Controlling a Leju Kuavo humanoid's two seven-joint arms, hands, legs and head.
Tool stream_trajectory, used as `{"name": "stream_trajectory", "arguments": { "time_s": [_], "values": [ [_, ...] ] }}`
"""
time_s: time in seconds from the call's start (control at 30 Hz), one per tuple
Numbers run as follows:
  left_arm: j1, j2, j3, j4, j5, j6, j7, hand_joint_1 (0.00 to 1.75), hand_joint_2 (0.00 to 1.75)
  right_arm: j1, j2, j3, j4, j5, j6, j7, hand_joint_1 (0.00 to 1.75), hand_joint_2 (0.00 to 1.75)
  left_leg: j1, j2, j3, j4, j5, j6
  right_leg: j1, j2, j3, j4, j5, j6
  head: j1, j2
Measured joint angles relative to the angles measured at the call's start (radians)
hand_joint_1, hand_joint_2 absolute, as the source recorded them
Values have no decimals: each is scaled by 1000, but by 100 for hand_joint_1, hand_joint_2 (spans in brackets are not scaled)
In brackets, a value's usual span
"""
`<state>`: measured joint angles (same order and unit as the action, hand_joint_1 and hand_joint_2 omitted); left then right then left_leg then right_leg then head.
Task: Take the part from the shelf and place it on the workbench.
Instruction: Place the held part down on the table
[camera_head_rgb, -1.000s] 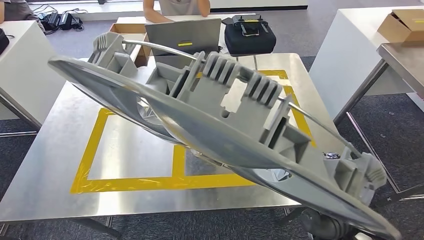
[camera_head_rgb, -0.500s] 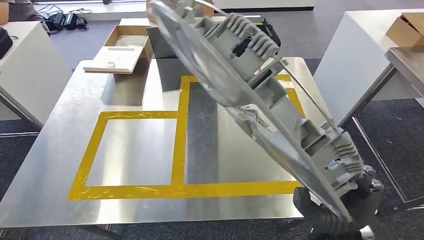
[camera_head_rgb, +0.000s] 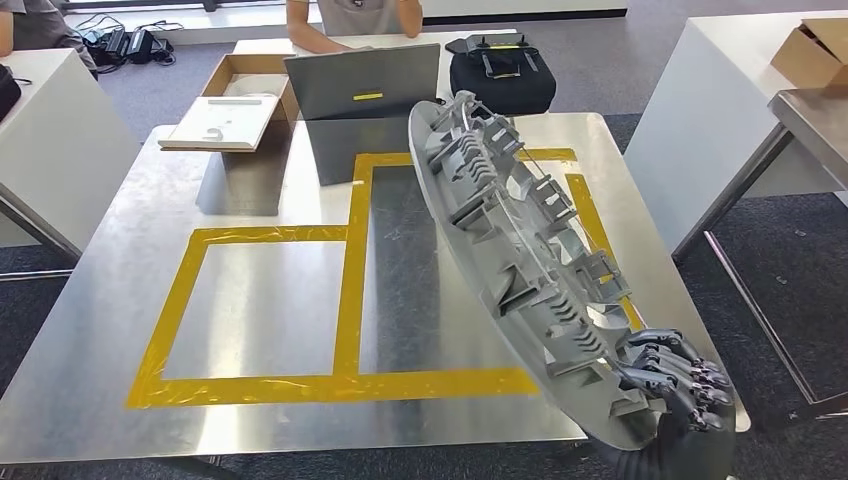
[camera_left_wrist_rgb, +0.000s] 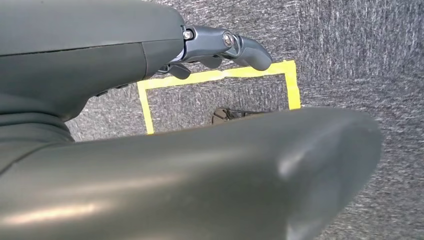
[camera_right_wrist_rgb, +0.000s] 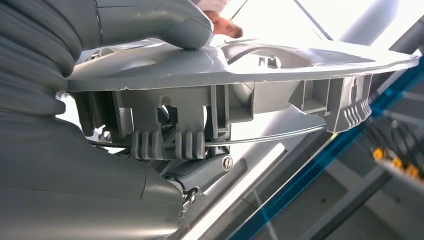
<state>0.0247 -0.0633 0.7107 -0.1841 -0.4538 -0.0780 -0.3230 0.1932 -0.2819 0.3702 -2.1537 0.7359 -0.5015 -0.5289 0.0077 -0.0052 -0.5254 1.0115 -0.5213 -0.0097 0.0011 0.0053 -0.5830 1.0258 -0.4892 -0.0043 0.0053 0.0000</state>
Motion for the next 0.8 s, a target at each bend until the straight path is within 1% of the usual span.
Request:
{"name": "stream_trajectory", "arguments": {
  "time_s": [0.07, 0.13, 0.3, 0.37, 0.43, 0.6, 0.7, 0.8],
  "values": [
    [0, 0, 0, 0, -6, -2, 3, 0, 0, 2, 6, -55, 16, 13, 32, 5, 175, 175, 0, 0, 0, 0, 0, 0, 0, 0, 0, 0, 0, 0, 0, 0],
    [0, 0, 0, 0, -6, -2, 5, 0, 0, 4, 11, -95, 28, 15, 43, 7, 175, 175, 0, 0, 0, 0, 0, 0, -1, 0, 1, 0, 0, 0, 0, 0],
    [-4, 0, 0, -1, -7, -3, 6, 0, 0, 5, 28, -141, 44, 19, 53, 7, 175, 175, -1, 0, 1, 0, 0, 0, -3, 0, 1, 0, 0, 1, 0, 0],
    [-5, 0, 0, -1, -11, -6, 6, 0, 0, 4, 33, -153, 54, 31, 84, 21, 175, 175, -1, 0, 1, 0, 0, 0, -3, 0, 1, 0, 0, 0, 0, 0],
    [-6, 0, 0, -1, -18, -10, 6, 0, 0, -8, 36, -172, 78, 58, 140, 51, 175, 175, -1, 0, 1, 0, 0, 0, -2, 0, 2, 0, 0, 1, 0, 0],
    [-9, 0, 0, -1, -34, -24, 8, 0, 0, -68, 38, -228, 215, 101, 266, 116, 175, 175, -1, 0, 2, 0, 0, 0, -3, 0, 3, 0, 1, 1, 0, 0],
    [-12, 0, 0, -1, -42, -31, 11, 0, 0, -137, 38, -254, 334, 122, 322, 144, 175, 175, -1, 0, 2, 0, 0, 0, -3, 0, 3, 0, 1, 2, 0, 0],
    [-14, -2, 0, -1, -49, -34, 13, 0, 0, -228, 38, -269, 477, 139, 361, 154, 175, 175, -1, 1, 3, 0, 1, 0, -3, 1, 4, 0, 2, 2, 0, 0]
  ]
}}
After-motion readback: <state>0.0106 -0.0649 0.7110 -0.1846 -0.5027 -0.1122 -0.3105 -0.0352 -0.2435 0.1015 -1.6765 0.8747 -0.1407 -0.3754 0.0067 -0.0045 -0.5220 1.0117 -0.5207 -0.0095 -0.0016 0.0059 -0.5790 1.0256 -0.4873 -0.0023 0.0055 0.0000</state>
